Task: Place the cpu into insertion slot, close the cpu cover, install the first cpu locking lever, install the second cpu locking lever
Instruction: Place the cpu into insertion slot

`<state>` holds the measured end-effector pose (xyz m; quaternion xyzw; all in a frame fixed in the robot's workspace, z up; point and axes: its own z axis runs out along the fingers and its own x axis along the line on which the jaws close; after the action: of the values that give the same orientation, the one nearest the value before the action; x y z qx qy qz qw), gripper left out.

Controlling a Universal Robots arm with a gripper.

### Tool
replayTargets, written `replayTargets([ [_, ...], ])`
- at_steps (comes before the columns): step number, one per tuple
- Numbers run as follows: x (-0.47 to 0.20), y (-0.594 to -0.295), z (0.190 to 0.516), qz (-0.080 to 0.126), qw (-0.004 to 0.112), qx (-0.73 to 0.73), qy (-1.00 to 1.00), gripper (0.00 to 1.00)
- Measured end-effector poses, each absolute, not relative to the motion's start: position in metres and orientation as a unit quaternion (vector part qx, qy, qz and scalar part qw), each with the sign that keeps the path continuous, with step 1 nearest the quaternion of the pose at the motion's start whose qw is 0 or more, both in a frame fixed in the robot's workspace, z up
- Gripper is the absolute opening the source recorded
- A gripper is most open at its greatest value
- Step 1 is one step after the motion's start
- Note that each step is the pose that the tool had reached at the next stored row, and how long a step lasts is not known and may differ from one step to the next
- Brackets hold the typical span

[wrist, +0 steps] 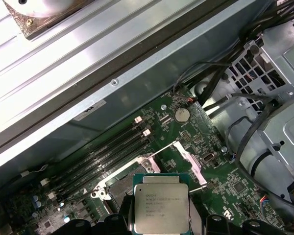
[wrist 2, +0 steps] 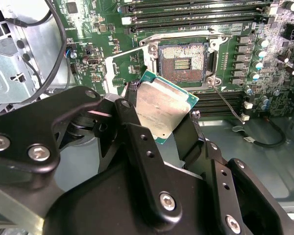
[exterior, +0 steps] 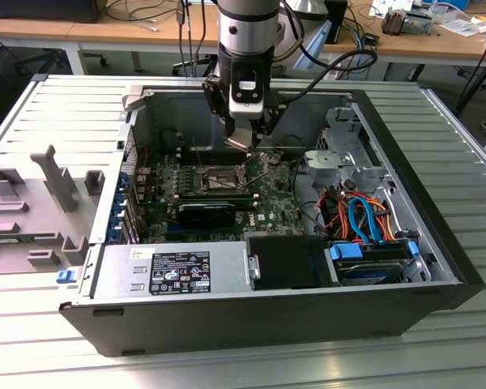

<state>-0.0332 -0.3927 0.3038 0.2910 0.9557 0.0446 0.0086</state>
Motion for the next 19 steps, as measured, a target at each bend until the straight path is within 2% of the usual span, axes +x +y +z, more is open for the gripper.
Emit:
replayTargets([
  [19,-0.0332,-0.3928,0.3039,0.044,0.009,0.301,0.953,0.54],
])
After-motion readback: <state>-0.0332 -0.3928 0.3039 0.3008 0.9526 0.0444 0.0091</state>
